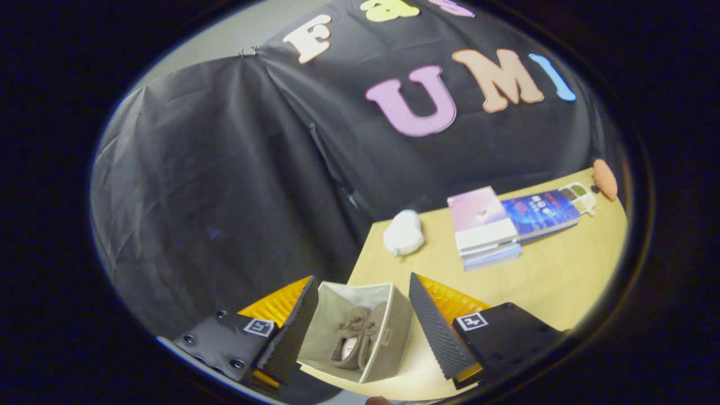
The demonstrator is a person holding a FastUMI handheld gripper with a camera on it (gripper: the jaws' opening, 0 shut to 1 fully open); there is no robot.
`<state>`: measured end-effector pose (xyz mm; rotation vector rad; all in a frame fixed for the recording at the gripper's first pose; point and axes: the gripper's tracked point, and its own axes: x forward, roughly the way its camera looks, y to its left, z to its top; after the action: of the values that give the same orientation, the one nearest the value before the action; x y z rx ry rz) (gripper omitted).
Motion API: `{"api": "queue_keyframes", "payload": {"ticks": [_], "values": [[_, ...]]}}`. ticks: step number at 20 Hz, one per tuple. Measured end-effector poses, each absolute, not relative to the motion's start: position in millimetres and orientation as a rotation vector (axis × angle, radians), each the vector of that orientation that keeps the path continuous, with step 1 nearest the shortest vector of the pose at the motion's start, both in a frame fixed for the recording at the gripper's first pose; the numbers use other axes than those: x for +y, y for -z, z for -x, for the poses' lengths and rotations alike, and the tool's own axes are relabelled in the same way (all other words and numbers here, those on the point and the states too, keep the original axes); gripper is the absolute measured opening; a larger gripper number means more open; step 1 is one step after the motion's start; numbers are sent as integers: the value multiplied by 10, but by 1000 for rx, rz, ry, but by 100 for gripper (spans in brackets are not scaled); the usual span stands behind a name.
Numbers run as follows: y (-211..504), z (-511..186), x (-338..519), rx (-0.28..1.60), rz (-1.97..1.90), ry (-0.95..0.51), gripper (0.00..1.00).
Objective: Open the storage box then place both shoes into the box .Put the left shoe in first, then the right shoe, with the right side of both shoes facing outward in a uniform manner.
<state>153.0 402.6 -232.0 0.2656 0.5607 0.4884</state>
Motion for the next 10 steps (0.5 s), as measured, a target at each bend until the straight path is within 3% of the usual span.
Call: {"api": "queue_keyframes", "payload": {"ticks": [10], "values": [[1040, -1685, 2630, 118, -73, -251, 100]]}}
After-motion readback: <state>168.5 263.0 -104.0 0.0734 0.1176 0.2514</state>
